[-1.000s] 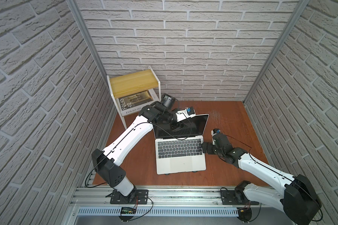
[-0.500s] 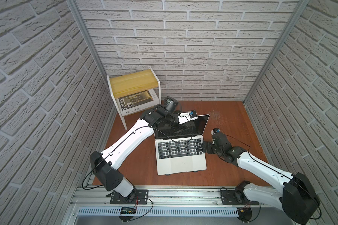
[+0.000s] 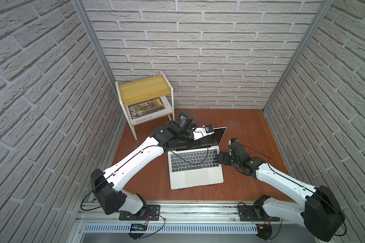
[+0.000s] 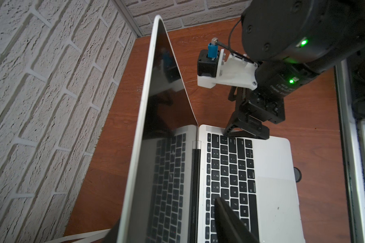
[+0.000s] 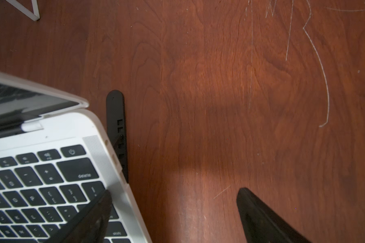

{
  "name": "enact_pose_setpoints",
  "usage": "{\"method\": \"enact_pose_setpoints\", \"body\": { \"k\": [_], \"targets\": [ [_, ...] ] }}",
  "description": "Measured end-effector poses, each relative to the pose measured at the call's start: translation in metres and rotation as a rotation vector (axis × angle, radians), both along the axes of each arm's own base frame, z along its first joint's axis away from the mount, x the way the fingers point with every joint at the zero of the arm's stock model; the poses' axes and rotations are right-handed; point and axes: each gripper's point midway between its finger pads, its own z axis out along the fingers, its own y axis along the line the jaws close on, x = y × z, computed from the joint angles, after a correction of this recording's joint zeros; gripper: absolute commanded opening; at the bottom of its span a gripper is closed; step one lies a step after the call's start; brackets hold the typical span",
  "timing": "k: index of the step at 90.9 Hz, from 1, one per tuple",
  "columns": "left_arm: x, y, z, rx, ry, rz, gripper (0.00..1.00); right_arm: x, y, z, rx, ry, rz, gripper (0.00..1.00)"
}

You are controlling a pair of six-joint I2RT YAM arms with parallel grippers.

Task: Close the laptop lid and set it aside
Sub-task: Close the lid of the laptop.

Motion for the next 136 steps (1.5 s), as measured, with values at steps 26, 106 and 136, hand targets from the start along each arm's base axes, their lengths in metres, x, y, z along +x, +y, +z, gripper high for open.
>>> {"method": "enact_pose_setpoints", "body": {
  "k": [26, 106, 136],
  "targets": [
    [-0.007, -0.003, -0.002, -0.021, -0.005, 0.01, 0.58, -0.001, -0.002, 0.0, 0.002, 0.004, -0.011, 0.96],
    [-0.023, -0.009, -0.008, -0.05, -0.006, 0.033, 0.61, -0.034, -0.026, 0.051, -0.007, -0.036, 0.011, 0.96],
    [-0.019, -0.017, -0.007, -0.081, -0.069, 0.003, 0.6, -0.037, -0.038, 0.054, -0.014, -0.052, -0.032, 0.97]
  ]
}}
